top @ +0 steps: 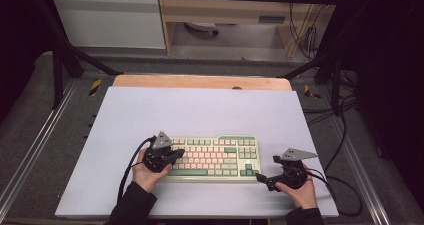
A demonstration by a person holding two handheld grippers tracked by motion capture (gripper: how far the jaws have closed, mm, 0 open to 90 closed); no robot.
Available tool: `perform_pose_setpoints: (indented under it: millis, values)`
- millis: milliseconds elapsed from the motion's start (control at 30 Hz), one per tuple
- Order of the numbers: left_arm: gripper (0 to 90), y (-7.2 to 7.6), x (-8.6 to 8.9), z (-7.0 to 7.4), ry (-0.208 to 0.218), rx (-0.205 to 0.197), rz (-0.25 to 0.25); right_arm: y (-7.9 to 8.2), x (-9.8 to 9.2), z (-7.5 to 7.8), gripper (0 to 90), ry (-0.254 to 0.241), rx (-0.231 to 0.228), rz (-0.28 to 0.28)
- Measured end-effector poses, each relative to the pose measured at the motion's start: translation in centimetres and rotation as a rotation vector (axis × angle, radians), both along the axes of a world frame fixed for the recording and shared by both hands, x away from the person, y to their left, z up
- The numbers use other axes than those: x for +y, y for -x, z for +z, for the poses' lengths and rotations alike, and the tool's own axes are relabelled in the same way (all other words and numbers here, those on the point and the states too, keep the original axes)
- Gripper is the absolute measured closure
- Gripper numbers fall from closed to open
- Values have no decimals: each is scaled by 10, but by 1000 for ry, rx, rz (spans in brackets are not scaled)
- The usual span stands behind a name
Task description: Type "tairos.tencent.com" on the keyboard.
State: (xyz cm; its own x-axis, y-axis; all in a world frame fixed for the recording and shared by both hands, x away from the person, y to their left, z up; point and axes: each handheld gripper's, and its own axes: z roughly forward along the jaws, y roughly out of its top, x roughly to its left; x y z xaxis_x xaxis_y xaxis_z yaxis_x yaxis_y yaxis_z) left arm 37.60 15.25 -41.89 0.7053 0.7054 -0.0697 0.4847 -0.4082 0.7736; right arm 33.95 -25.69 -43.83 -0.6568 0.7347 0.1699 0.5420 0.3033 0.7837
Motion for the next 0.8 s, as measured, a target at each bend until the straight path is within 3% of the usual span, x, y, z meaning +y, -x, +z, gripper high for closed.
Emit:
perform_pose_setpoints:
  millis: [333, 800]
  values:
    - [900, -5, -3, -8, -20, 3, 19, 0, 0, 0, 4, 3, 0, 2]
    - [900, -5, -6, -12, -28, -1, 9, 0, 0, 0, 3, 0, -2, 4]
